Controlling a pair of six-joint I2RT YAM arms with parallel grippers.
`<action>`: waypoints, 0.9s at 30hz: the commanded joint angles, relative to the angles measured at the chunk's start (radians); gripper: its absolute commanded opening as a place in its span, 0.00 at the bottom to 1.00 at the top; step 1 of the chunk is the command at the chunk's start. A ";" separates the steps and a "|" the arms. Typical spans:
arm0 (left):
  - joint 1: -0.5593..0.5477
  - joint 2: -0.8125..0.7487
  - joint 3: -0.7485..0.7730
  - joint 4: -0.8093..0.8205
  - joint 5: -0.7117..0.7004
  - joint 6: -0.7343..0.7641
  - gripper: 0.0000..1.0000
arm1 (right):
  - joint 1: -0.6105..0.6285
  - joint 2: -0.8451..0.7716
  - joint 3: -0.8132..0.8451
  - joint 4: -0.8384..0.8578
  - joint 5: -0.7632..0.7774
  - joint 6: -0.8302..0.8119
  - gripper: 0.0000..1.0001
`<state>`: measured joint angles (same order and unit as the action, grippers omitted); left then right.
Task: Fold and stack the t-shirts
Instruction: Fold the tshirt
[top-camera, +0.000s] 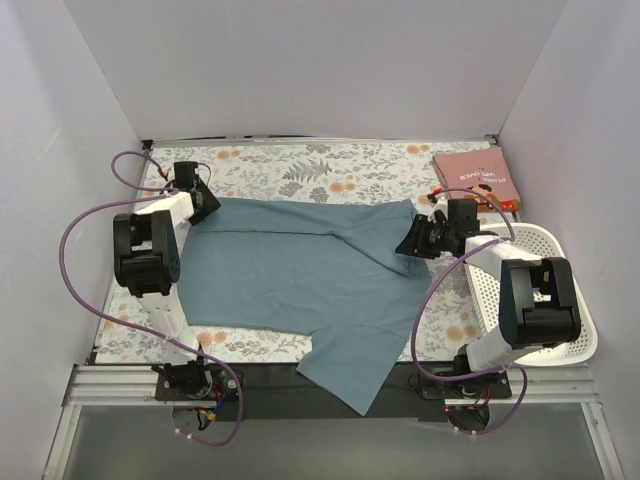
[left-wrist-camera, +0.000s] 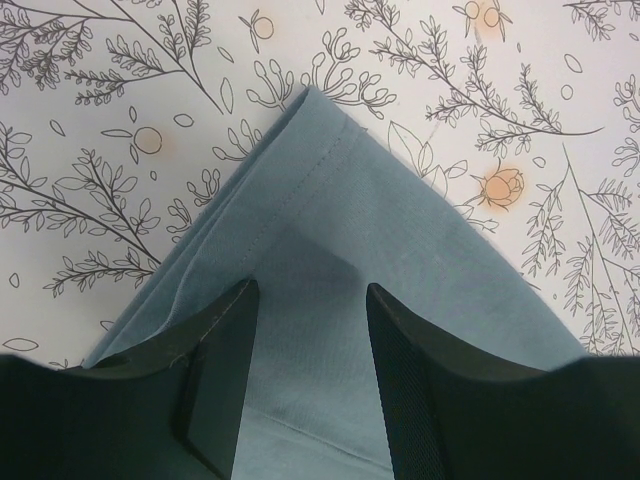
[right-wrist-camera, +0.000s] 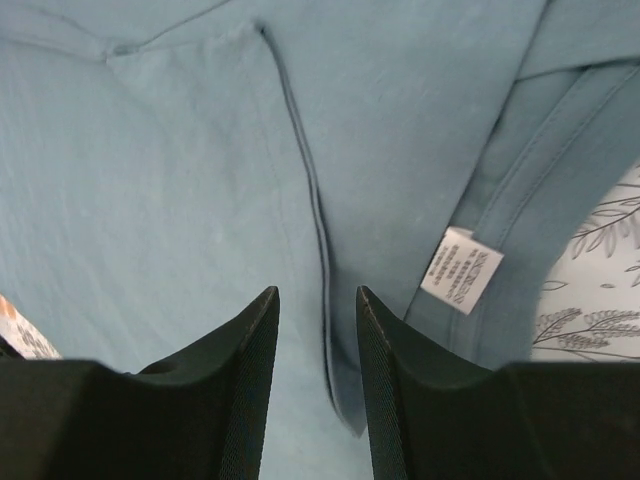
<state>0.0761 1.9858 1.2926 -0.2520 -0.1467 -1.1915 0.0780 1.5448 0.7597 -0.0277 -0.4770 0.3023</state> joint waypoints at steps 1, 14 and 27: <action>0.002 -0.012 -0.044 -0.053 -0.033 -0.003 0.46 | 0.022 -0.055 -0.019 -0.034 -0.026 -0.057 0.44; -0.019 -0.024 -0.039 -0.056 -0.060 0.004 0.47 | 0.071 -0.055 -0.030 -0.117 -0.006 -0.130 0.41; -0.019 -0.016 -0.029 -0.069 -0.065 0.003 0.47 | 0.134 -0.129 0.024 -0.219 0.040 -0.147 0.01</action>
<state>0.0574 1.9816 1.2827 -0.2409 -0.1928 -1.1934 0.1841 1.4788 0.7311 -0.1921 -0.4488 0.1696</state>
